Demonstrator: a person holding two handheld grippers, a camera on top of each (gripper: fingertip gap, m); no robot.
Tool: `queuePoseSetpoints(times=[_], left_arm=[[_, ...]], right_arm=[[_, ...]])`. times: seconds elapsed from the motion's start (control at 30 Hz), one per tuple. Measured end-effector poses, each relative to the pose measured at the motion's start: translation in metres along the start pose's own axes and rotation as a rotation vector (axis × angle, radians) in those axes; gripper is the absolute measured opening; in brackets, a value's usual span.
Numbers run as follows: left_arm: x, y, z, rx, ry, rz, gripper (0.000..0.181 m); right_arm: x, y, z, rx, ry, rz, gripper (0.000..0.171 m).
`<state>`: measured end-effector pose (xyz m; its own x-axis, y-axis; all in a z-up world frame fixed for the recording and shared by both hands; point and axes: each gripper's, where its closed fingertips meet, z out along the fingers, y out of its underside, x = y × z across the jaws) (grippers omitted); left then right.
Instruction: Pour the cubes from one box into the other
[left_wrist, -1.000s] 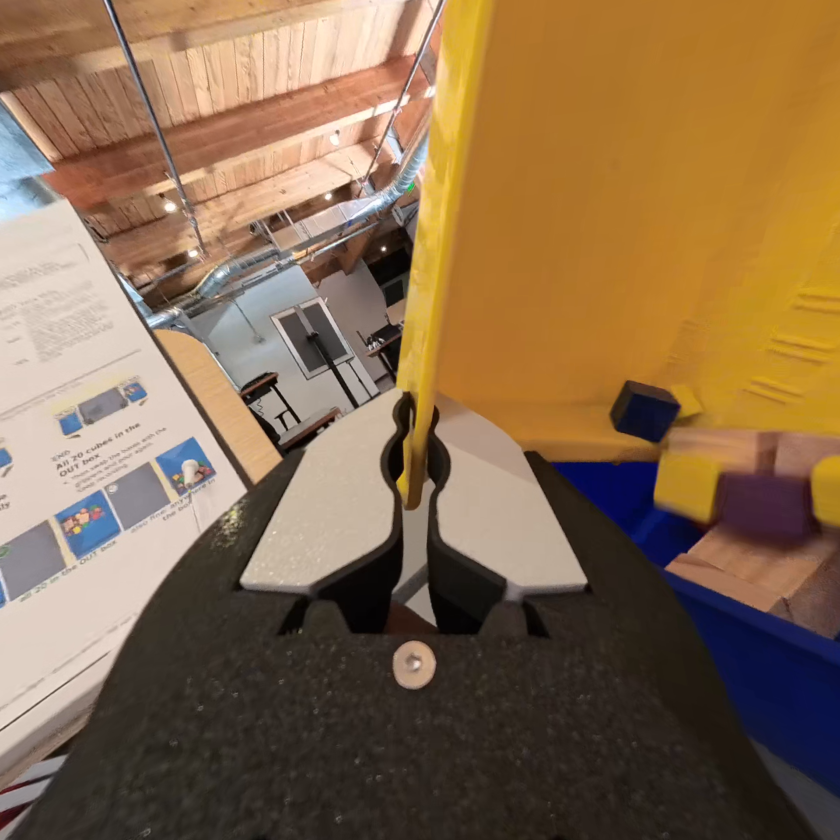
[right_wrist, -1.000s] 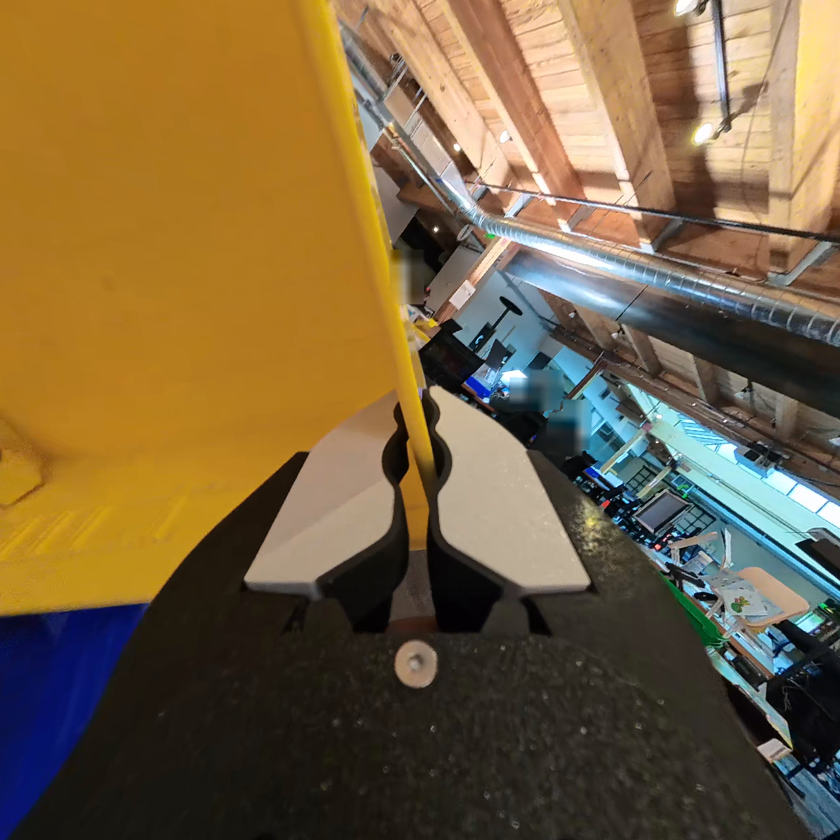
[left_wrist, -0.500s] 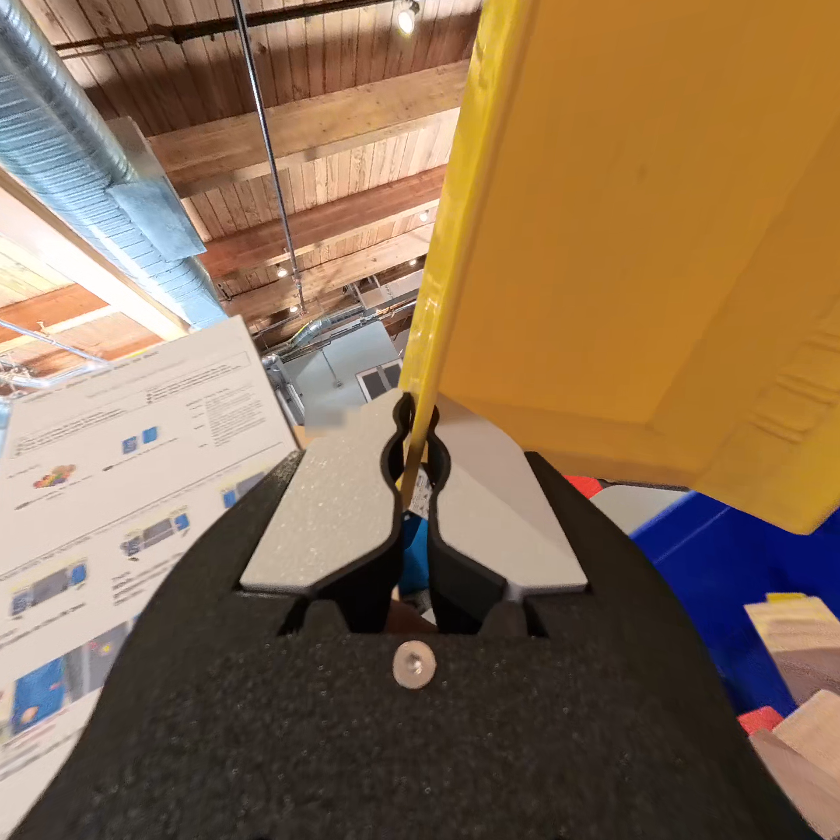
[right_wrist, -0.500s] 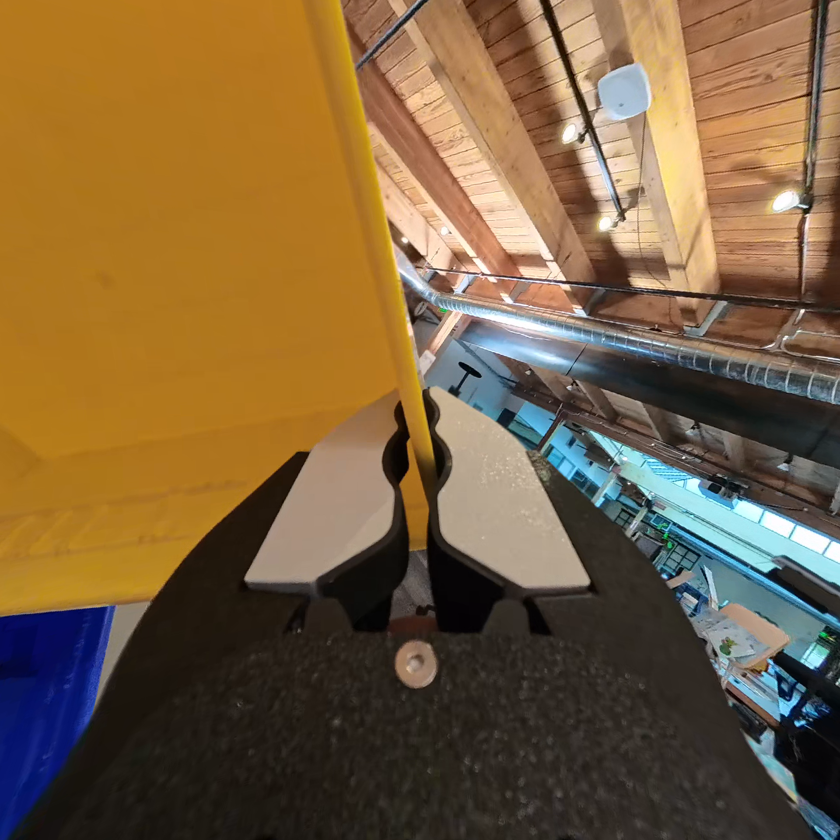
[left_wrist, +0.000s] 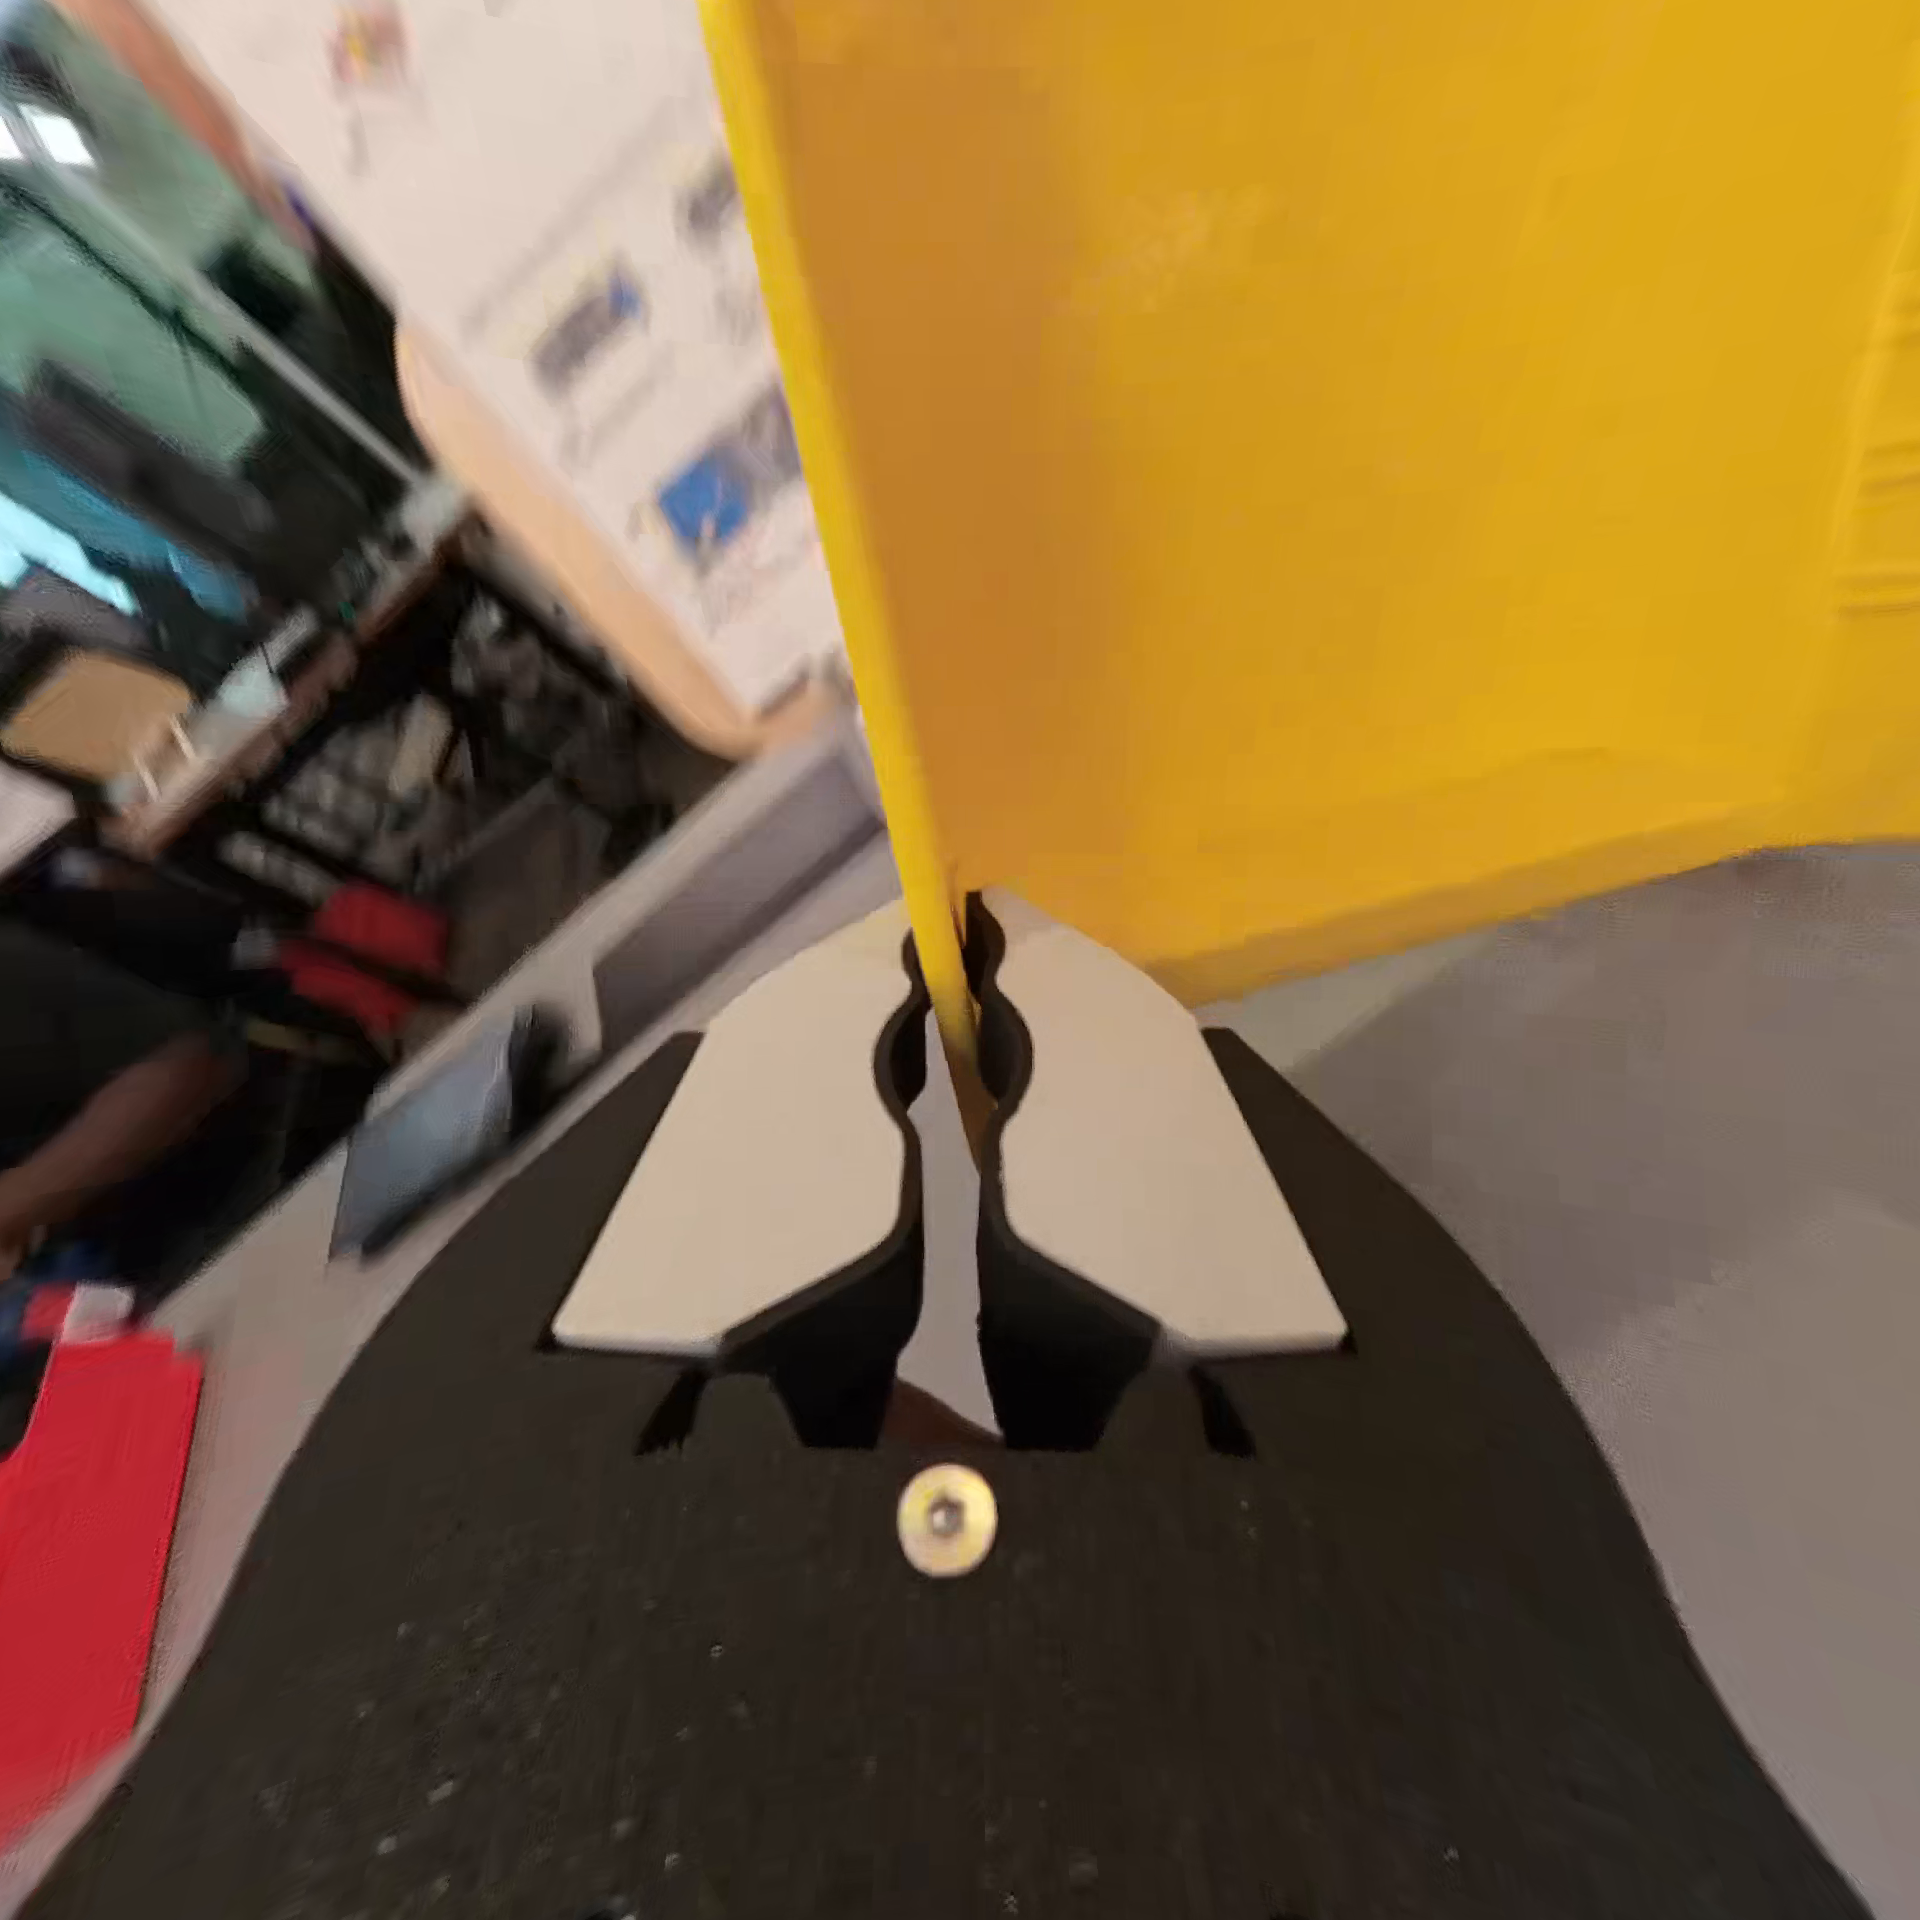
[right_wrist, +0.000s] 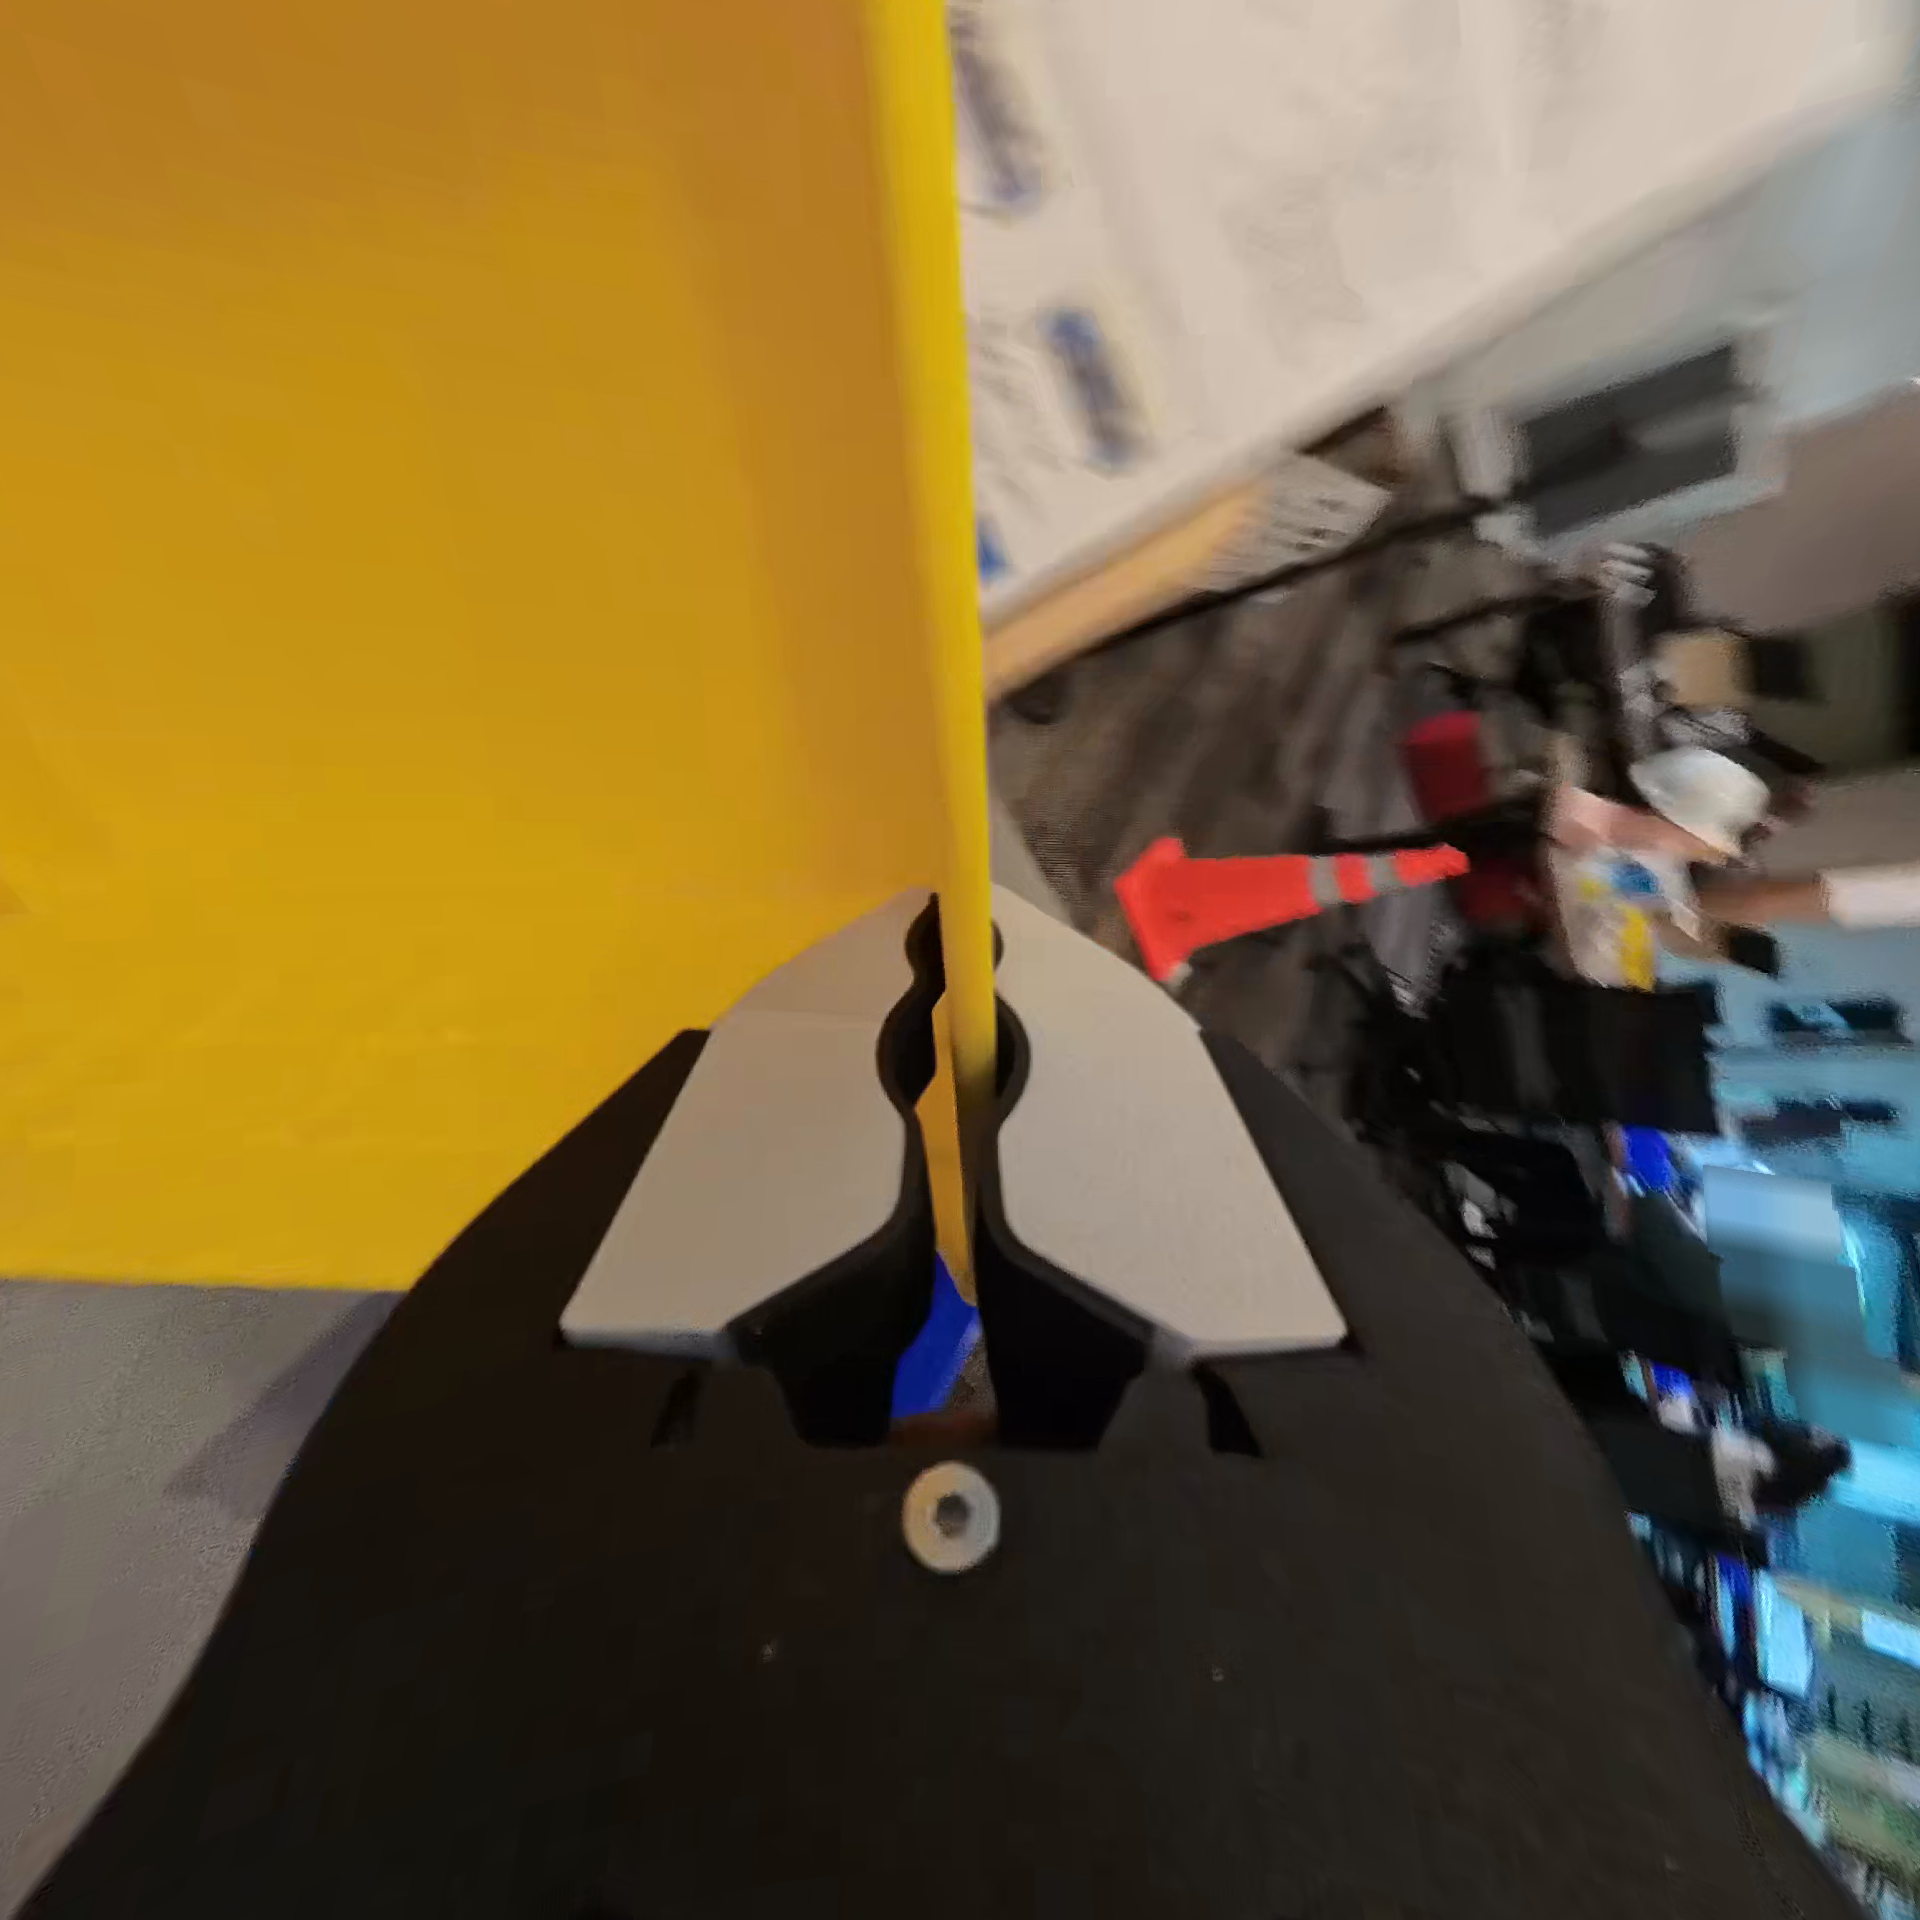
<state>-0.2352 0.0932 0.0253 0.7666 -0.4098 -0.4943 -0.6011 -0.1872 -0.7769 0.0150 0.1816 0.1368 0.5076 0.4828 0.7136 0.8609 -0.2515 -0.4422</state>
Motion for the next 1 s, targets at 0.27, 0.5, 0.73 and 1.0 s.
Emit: queuePoseSetpoints(times=[0.27,0.5,0.73,1.0], left_arm=[[-0.079,0.196,-0.077,-0.405,0.05,-0.222,0.005],[-0.119,0.269,-0.066,-0.491,0.205,-0.528,0.007],[-0.128,0.29,-0.039,-0.474,0.314,-0.664,0.009],[-0.153,0.282,-0.054,-0.408,0.124,-0.665,0.031]], right_arm=[[-0.212,-0.18,0.137,-0.111,-0.626,-0.259,0.003],[-0.304,-0.243,0.212,-0.339,-0.834,-0.378,0.003],[-0.34,-0.225,0.252,-0.479,-0.966,-0.361,0.004],[-0.289,-0.257,0.218,-0.155,-0.933,-0.105,0.03]])
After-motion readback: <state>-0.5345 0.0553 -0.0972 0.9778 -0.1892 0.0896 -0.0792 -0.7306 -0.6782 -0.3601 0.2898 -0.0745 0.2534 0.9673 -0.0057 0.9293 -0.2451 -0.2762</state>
